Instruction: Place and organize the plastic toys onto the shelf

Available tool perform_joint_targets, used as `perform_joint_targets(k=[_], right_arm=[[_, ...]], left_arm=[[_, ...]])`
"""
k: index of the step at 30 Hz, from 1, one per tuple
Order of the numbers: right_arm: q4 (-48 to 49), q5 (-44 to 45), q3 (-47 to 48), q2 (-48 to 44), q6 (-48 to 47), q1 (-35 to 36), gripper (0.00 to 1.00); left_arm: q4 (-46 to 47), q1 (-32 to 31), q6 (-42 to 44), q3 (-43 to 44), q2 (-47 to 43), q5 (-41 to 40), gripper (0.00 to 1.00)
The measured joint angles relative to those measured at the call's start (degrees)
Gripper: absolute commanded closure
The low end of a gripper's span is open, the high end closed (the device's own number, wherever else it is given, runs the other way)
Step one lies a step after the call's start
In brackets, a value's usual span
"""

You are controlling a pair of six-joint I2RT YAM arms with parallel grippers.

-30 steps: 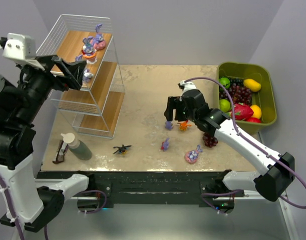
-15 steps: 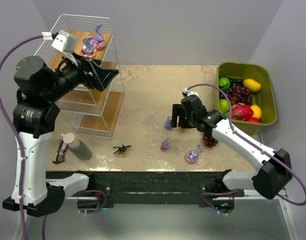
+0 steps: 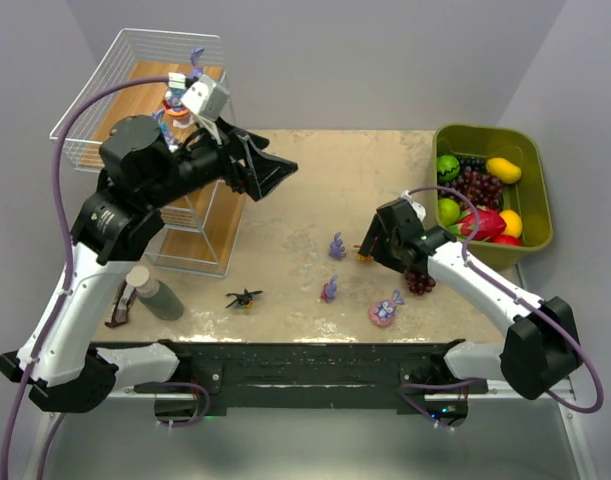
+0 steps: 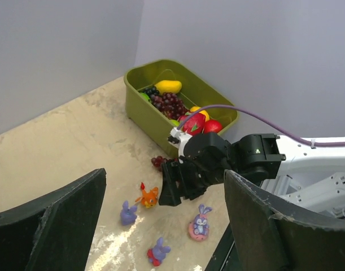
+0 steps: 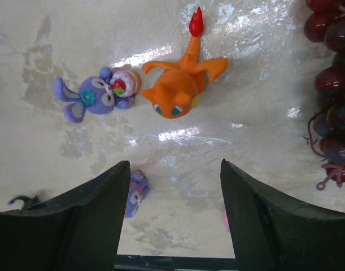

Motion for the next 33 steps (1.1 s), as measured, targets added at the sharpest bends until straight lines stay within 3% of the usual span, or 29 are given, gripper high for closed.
perform_joint_targets(k=[11,21,33], right_arm=[[5.6,-1.0,-1.7,2.1,17.2,-2.4,0.30],[6.9,-0.9,-2.0,8.8,26.8,-3.0,0.31],[13.0,-0.1,-2.0,14.4,28.1,-3.0,0.29]], left_arm=[[2.4,-10.6,-0.2,-5.4,2.2,-10.3,0.11],[2.8,-11.5,-0.2,-6.5,2.2,-15.2,0.11],[2.6,-11.5,-0.2,-8.0,2.6,-16.7,0.10]])
